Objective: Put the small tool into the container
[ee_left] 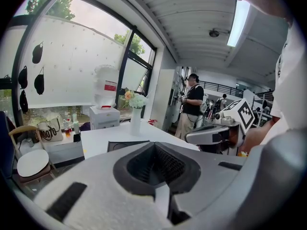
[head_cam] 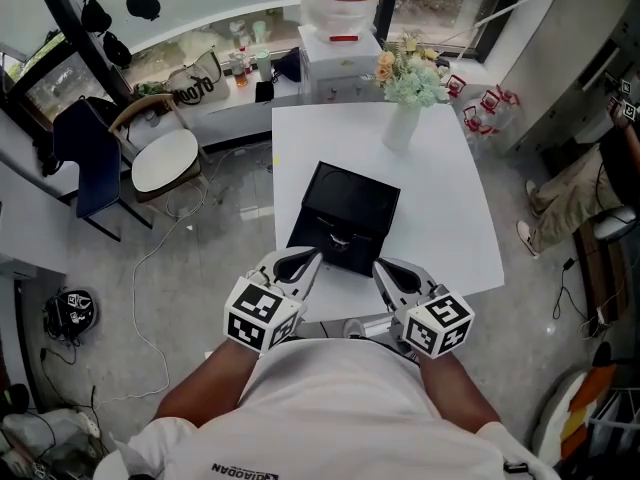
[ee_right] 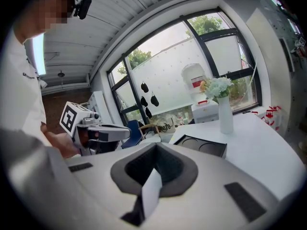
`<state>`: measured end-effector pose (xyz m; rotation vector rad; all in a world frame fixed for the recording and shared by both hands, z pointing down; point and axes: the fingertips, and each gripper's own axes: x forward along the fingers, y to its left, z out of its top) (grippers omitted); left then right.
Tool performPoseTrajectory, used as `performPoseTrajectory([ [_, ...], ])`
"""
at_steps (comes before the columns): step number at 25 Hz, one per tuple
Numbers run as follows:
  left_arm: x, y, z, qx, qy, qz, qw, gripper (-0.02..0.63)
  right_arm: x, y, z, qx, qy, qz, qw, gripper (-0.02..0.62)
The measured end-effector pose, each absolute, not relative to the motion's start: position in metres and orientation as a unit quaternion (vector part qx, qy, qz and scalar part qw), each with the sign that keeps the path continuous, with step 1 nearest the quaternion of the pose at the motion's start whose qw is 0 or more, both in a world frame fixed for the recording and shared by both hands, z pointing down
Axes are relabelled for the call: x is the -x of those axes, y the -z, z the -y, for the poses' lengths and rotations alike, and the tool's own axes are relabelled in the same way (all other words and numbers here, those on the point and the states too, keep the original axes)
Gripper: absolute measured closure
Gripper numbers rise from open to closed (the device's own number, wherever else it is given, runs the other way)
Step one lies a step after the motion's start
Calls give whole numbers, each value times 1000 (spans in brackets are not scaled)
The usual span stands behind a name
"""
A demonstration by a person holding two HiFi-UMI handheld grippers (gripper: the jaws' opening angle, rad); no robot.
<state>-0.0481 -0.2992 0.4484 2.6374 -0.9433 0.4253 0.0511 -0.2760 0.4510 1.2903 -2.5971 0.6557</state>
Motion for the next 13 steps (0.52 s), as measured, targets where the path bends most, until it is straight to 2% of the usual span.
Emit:
performPoseTrajectory([
  [13, 49, -451, 299, -918, -147, 335, 155, 597, -48, -454, 276, -425, -218, 874, 85, 591],
])
